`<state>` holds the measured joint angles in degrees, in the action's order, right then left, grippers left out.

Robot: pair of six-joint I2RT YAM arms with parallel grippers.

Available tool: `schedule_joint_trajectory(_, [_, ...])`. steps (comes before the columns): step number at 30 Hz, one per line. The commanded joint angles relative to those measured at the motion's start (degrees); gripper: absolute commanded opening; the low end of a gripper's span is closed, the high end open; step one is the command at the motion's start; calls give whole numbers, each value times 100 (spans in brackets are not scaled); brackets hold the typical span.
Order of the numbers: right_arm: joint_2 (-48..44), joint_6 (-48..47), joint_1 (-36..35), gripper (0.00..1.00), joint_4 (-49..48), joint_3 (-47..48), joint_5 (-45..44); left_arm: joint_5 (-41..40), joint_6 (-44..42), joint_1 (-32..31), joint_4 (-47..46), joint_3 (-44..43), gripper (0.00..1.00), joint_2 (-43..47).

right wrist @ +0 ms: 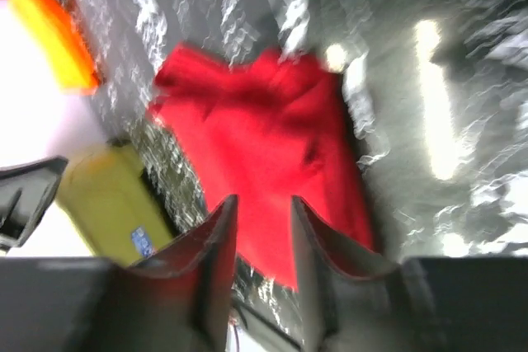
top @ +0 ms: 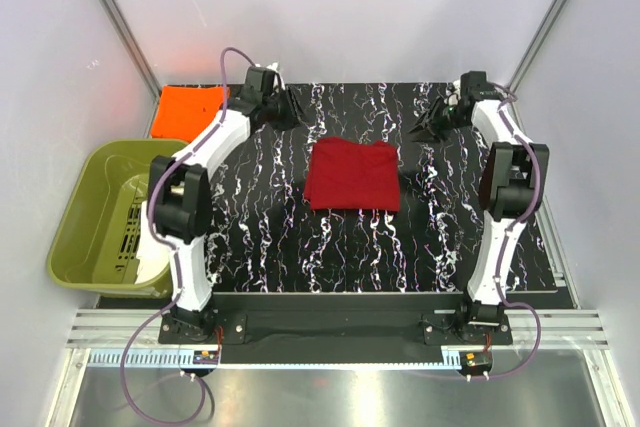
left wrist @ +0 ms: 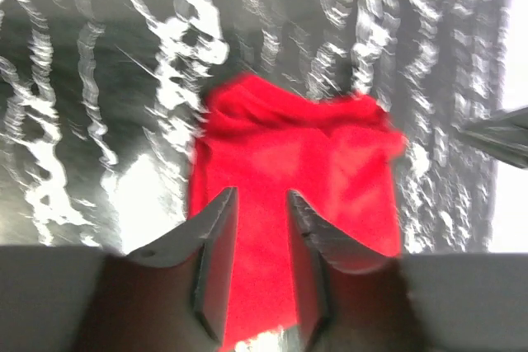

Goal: Fold and stack the t-shirts
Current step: Fold the tshirt

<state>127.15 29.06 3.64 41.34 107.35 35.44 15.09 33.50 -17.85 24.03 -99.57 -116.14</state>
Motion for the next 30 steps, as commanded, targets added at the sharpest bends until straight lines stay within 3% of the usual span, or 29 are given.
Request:
schedule_joint_trajectory(1, [-735, 371, -503, 34, -1275, -1063, 937, 1020, 463, -184, -1723, 1087, 29, 522])
schedule_joint_trajectory(2, [-736, 555, -592, 31, -1661, -1189, 1095, 1170, 717, -236, -2275, 1211, 26, 487])
schedule_joint_trajectory(10, [-297, 847, -812, 32, -2403, -1542, 1263, 1567, 1528, -623, -3106, 1133, 20, -383])
schedule_joint_trajectory(17, [195, 734, -803, 26, -2491, -1314, 1220, 1444, 1222, -694, -2327, 843, 17, -674])
schedule_joint_trajectory(21, [231, 549, -707, 41, -2088, -928, 965, 594, 325, -1131, -797, 631, 32, -112])
schedule_joint_trajectory(24, [398, 268, -637, 43, -1481, -225, 947, 434, 473, -1492, -637, 1182, 27, 257])
schedule_joint_trajectory(27, [661, 56, -619, 55, -910, 565, 737, 363, 658, -1817, -558, 1562, 26, 285])
schedule_joint_trajectory(30, [1284, 56, -628, 56, -339, 1523, 964, 196, 711, -1994, -330, 1642, 24, 162])
